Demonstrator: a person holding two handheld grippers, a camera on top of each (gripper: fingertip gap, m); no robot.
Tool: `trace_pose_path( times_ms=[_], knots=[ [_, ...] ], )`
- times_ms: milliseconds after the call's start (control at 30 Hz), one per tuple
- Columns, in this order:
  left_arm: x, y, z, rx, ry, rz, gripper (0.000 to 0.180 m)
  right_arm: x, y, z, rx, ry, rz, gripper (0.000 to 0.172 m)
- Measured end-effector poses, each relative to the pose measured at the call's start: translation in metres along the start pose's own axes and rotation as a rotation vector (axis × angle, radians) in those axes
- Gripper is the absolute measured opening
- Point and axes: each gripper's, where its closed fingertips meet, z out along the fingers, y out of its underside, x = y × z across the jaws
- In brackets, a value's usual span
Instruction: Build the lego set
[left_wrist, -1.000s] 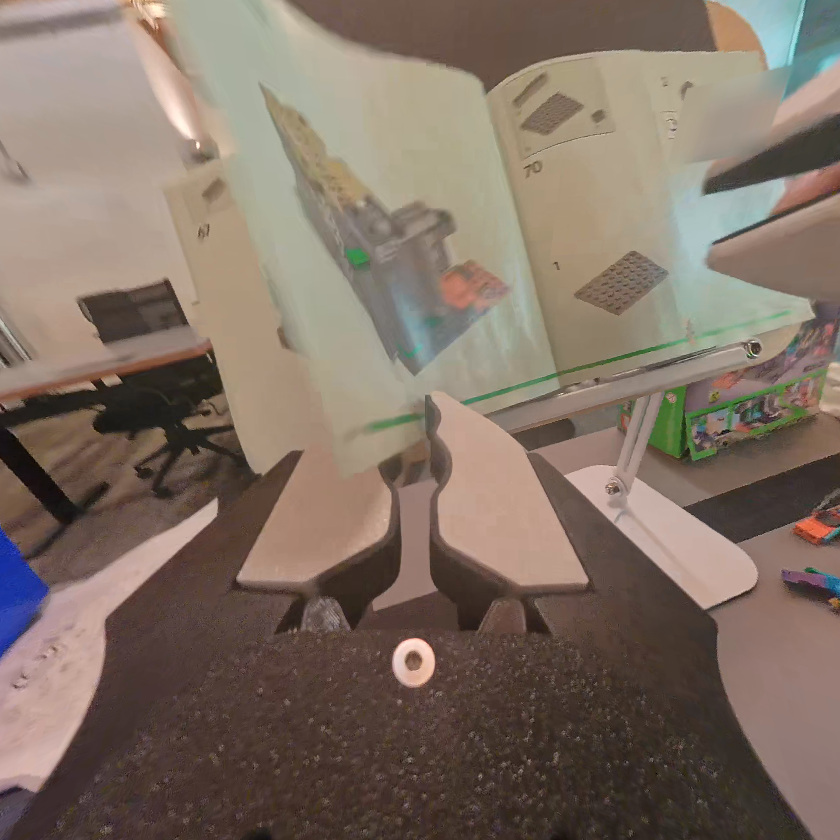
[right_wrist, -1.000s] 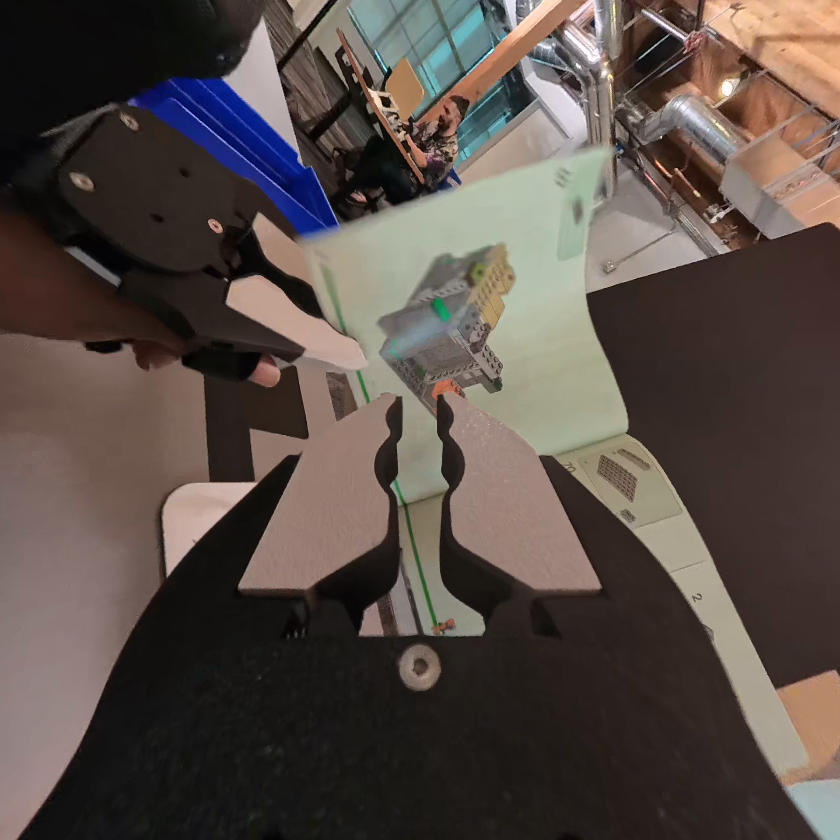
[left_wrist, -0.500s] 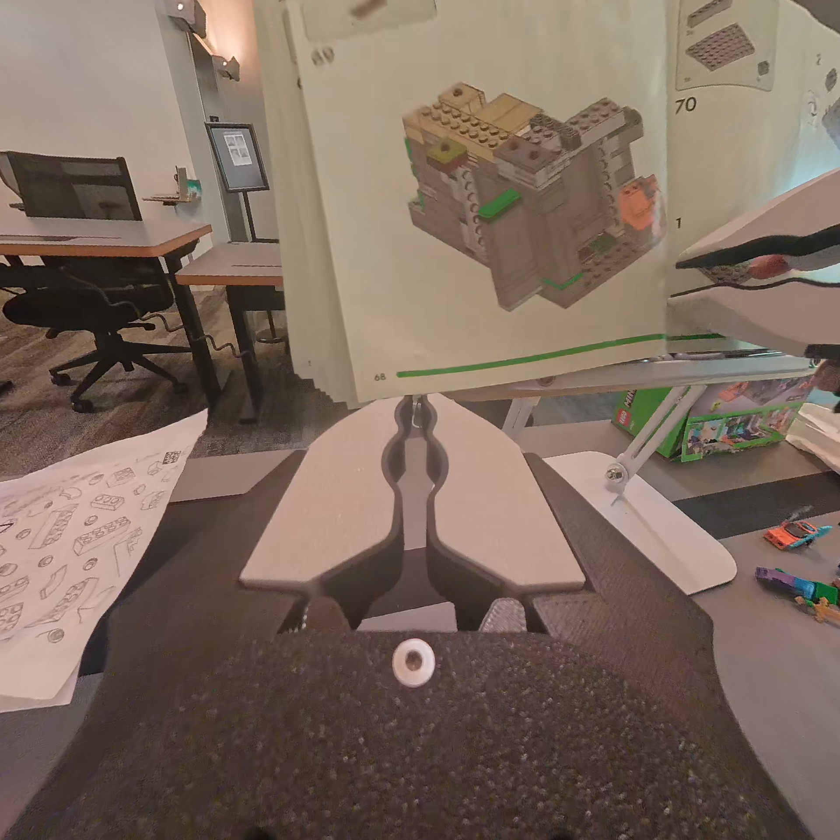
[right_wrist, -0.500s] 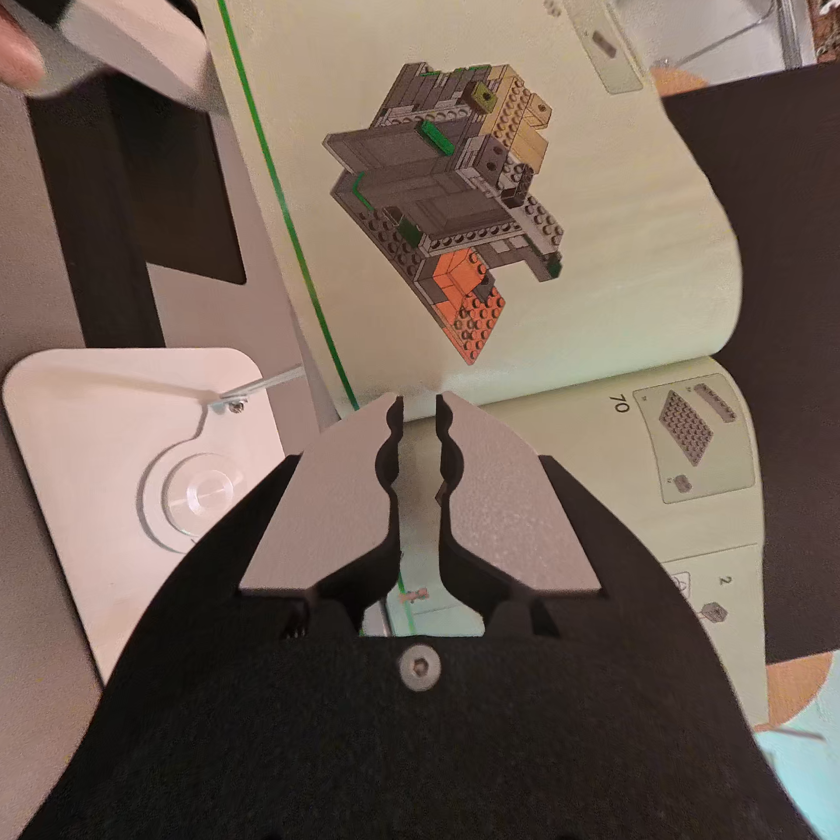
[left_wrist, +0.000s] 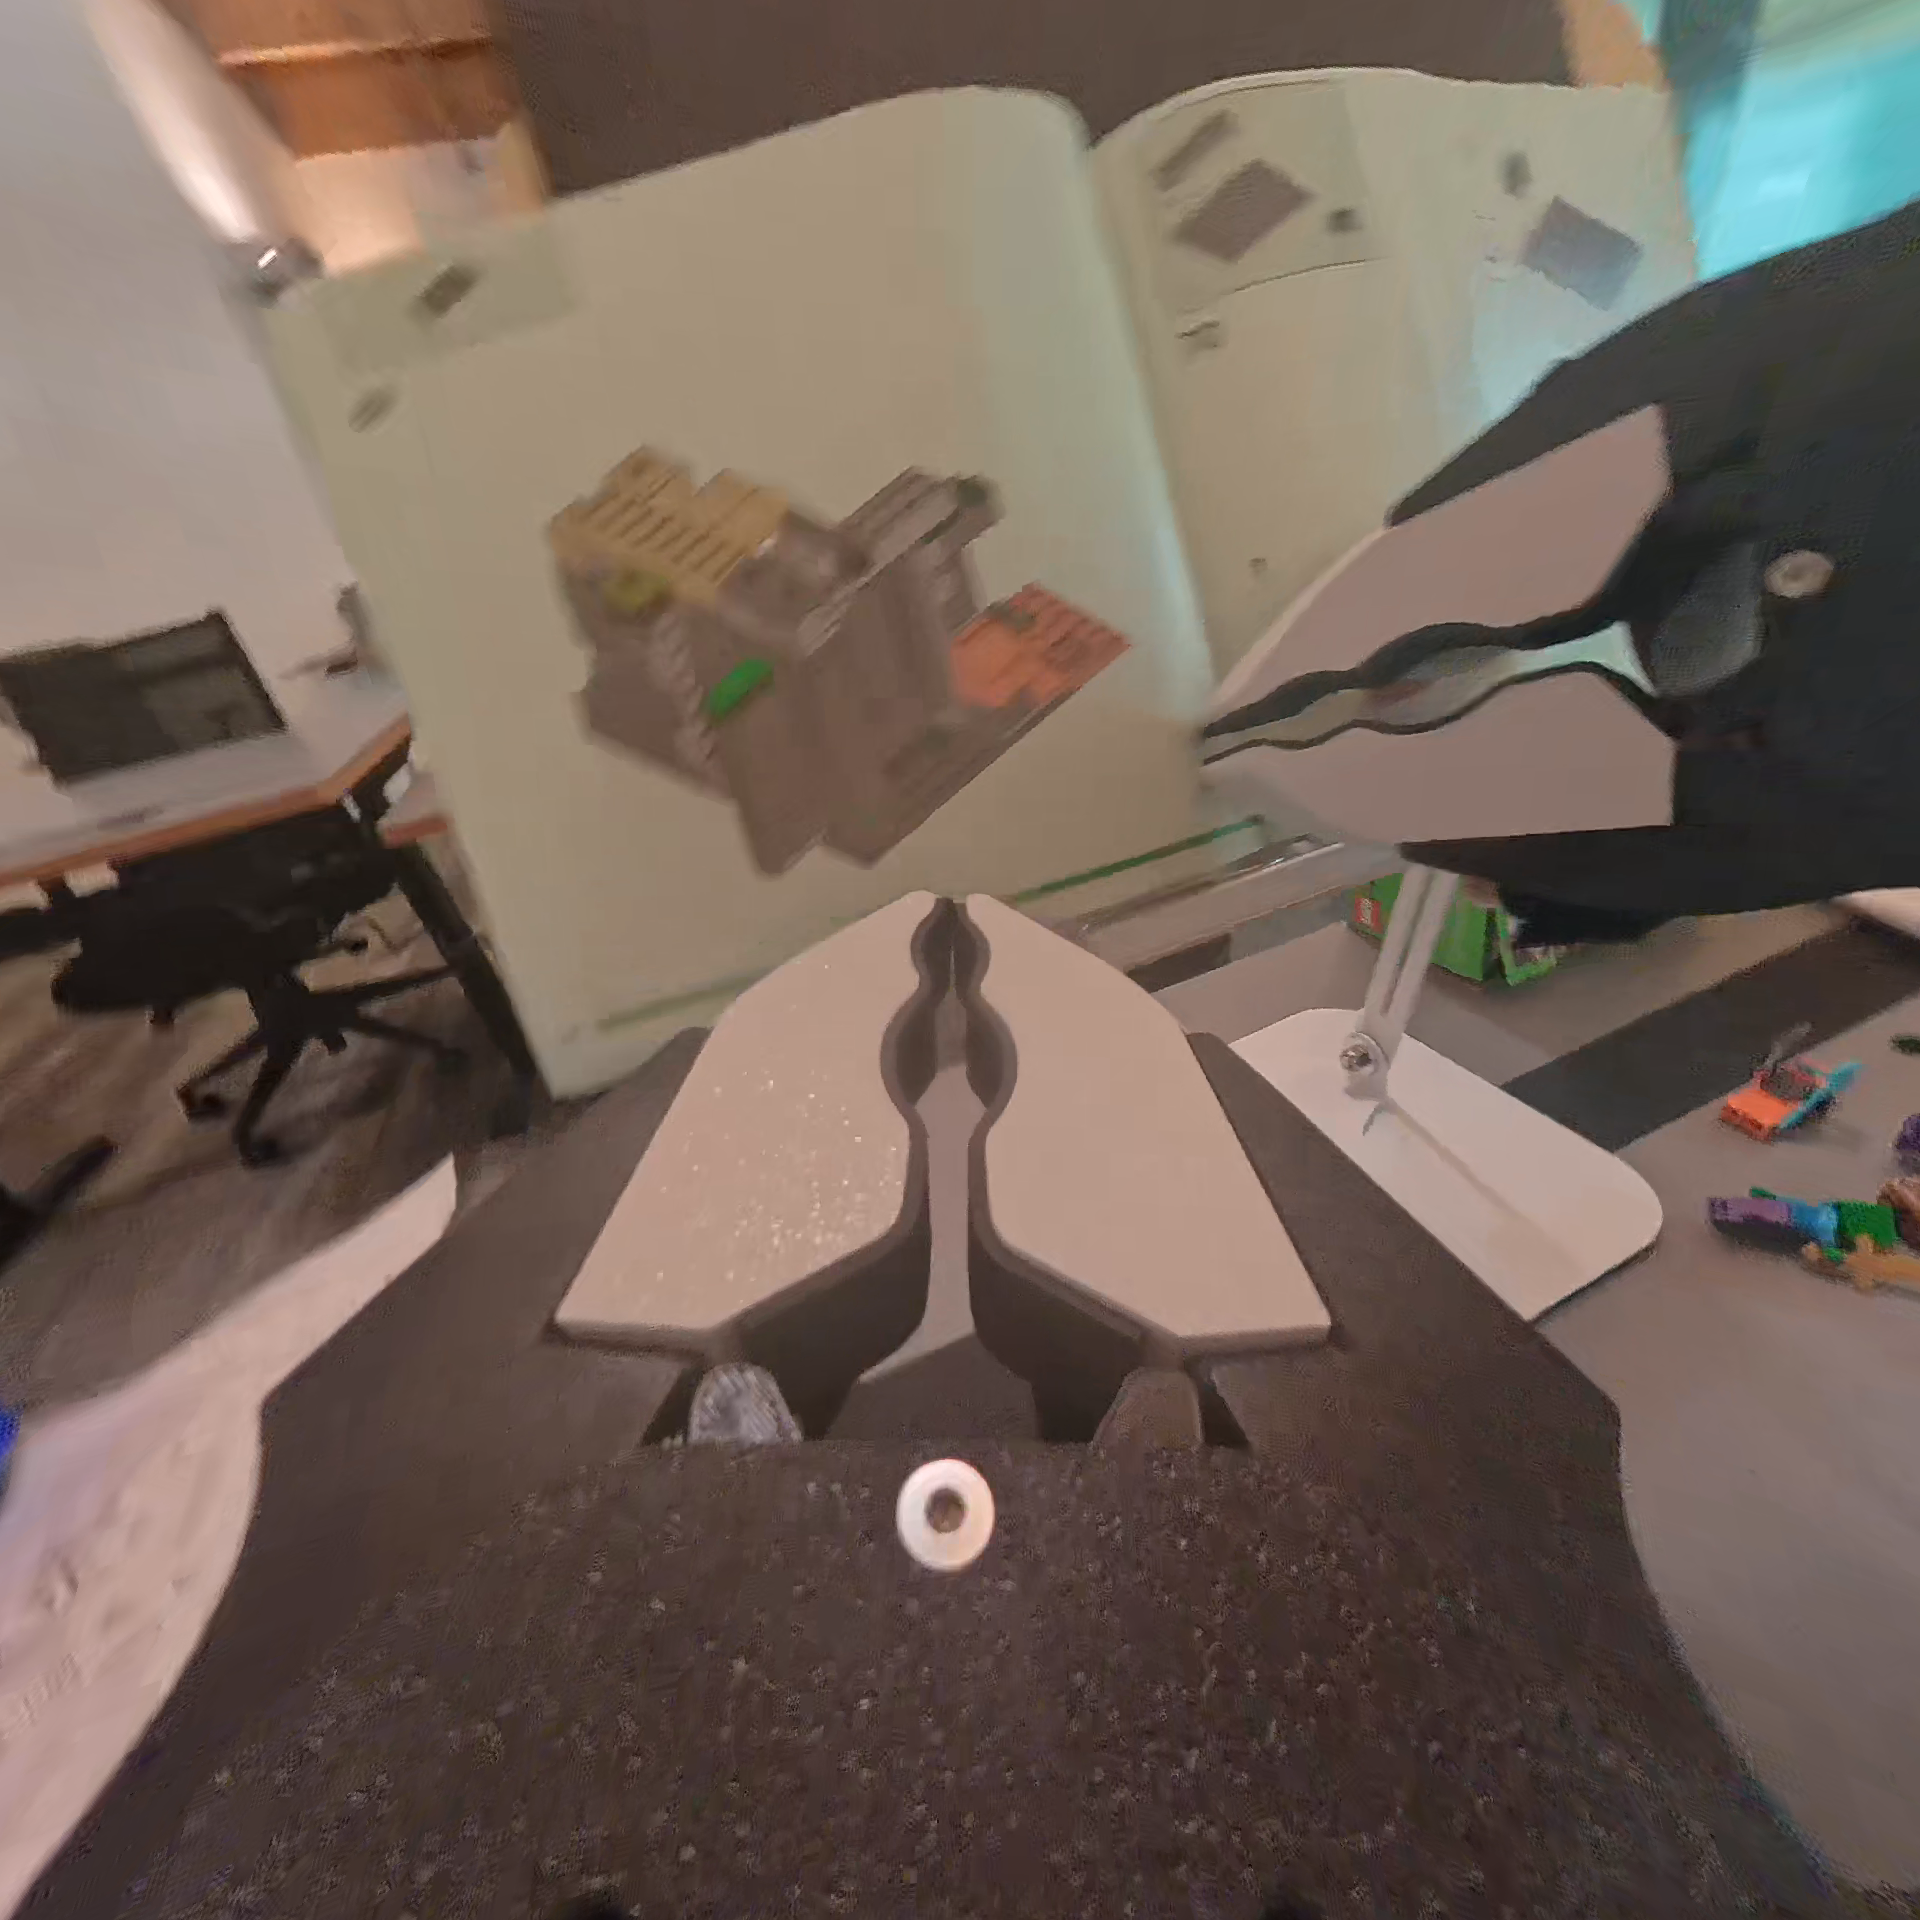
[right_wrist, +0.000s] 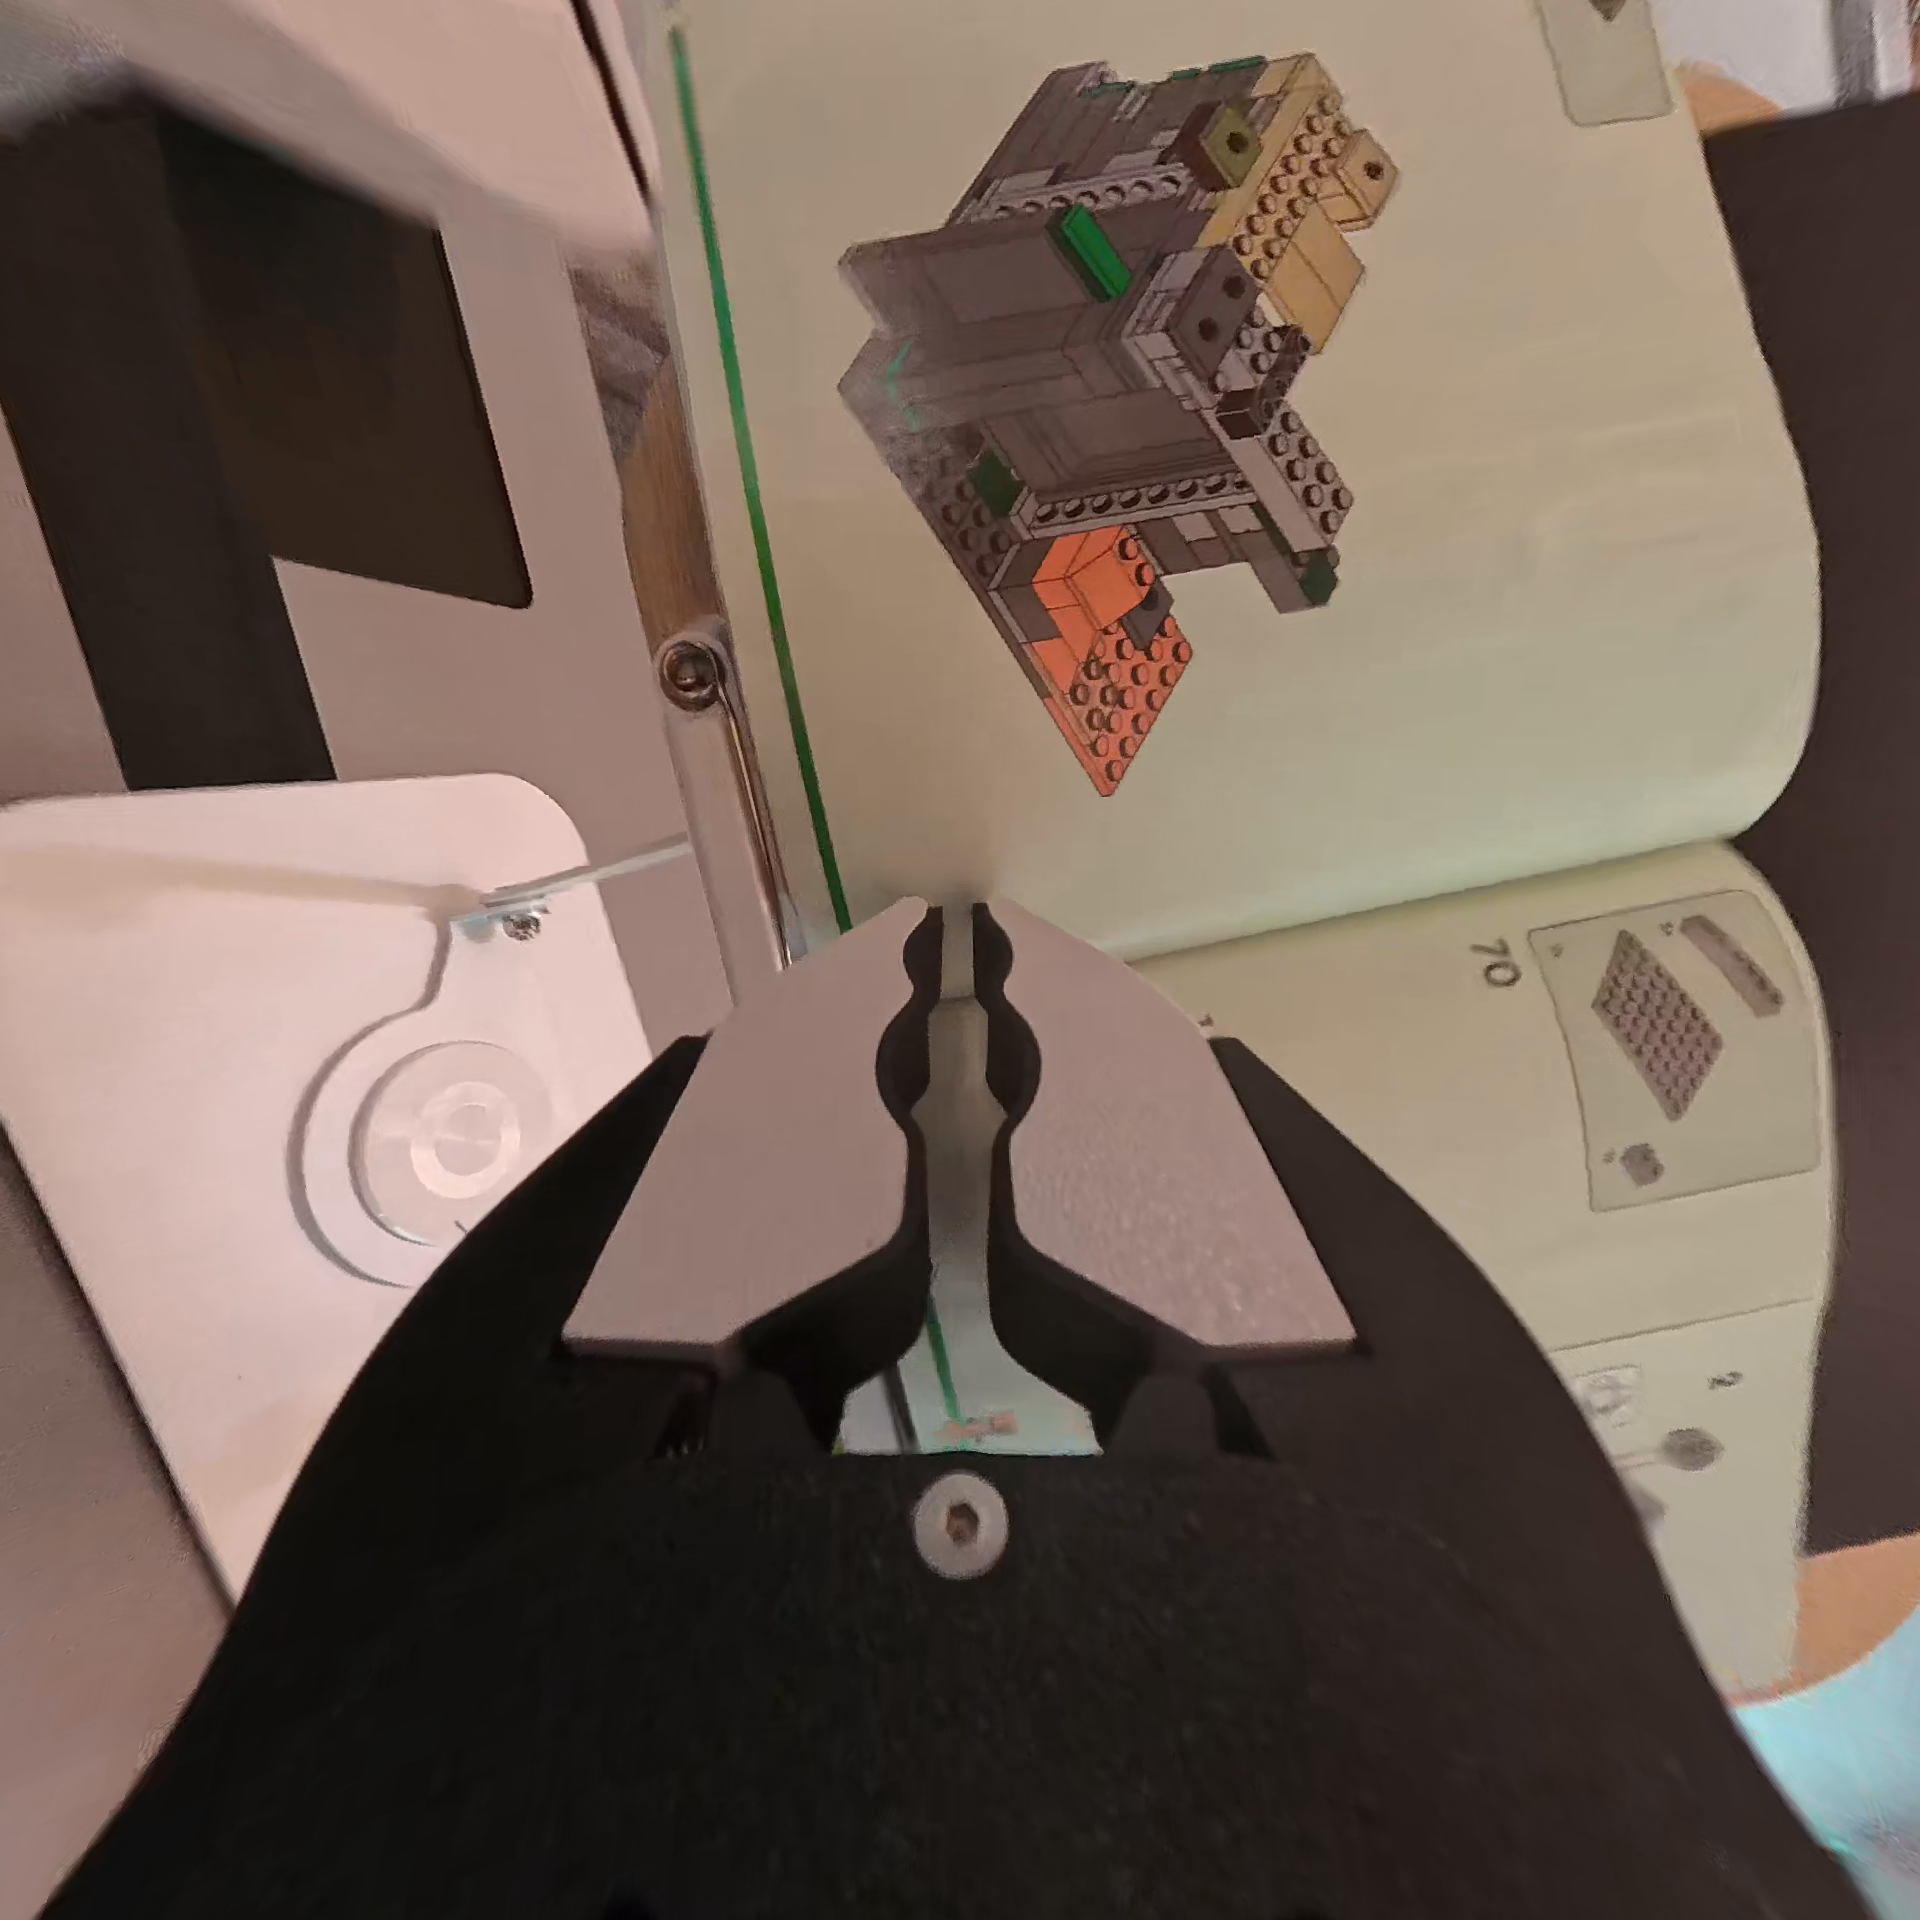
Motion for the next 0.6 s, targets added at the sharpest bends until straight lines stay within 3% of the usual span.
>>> trace_pose_path(
  times_ms=[33, 200, 333, 467, 600],
  knots=[
    [0.008, -0.009, 0.006, -0.001, 0.022, 0.052, 0.0, 0.001, 0.0, -0.001, 0.011, -0.014, 0.058, 0.005],
    [0.054, -0.042, 0.043, -0.048, 0.172, 0.229, 0.0, 0.024, 0.005, -0.009, 0.074, -0.073, 0.415, 0.005],
    [0.075, -0.044, 0.07, -0.136, 0.22, 0.344, 0.0, 0.043, 0.015, -0.01, 0.087, -0.093, 0.609, 0.0],
    [0.082, -0.019, 0.079, -0.29, 0.3, 0.397, 0.0, 0.031, 0.031, -0.003, 0.029, -0.17, 0.612, 0.0],
    [0.077, 0.006, 0.075, -0.361, 0.3, 0.468, 0.0, 0.013, 0.036, -0.003, 0.003, -0.217, 0.489, 0.0]
  ],
)
